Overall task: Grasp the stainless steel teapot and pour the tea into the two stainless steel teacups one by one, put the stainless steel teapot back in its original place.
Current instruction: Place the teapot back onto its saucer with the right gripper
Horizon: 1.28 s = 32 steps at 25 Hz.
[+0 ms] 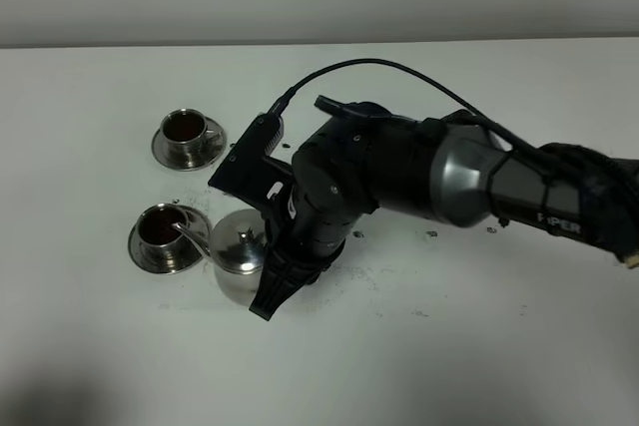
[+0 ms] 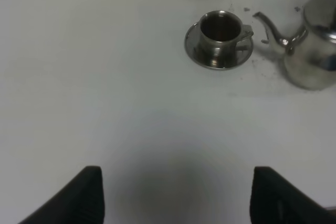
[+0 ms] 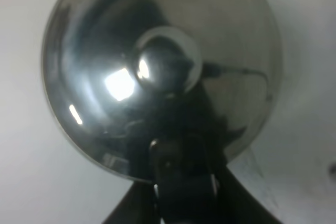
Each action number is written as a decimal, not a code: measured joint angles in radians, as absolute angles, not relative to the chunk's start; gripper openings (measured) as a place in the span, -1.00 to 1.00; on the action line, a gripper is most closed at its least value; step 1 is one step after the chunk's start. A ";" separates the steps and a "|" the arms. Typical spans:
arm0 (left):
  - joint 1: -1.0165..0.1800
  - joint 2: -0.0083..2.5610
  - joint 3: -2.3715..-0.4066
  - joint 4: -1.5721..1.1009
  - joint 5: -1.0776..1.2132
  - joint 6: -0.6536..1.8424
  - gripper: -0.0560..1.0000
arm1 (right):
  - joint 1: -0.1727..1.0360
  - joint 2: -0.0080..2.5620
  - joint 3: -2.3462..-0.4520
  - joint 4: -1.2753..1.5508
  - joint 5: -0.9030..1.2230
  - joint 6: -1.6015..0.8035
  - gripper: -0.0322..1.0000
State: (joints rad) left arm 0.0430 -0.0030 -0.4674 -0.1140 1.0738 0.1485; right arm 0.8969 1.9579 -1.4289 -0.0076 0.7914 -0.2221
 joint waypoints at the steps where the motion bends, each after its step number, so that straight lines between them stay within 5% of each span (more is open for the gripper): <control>1: 0.043 -0.003 -0.467 -0.114 1.074 0.148 0.20 | 0.887 1.933 -1.429 0.000 0.802 -0.222 -0.56; 16: 0.043 -0.003 -0.467 -0.114 1.074 0.148 0.20 | 0.476 1.862 -1.429 -0.017 0.853 -0.159 -0.56; 32: 0.043 -0.003 -0.467 -0.114 1.074 0.148 0.20 | 0.389 1.971 -1.429 0.013 0.796 -0.141 -0.56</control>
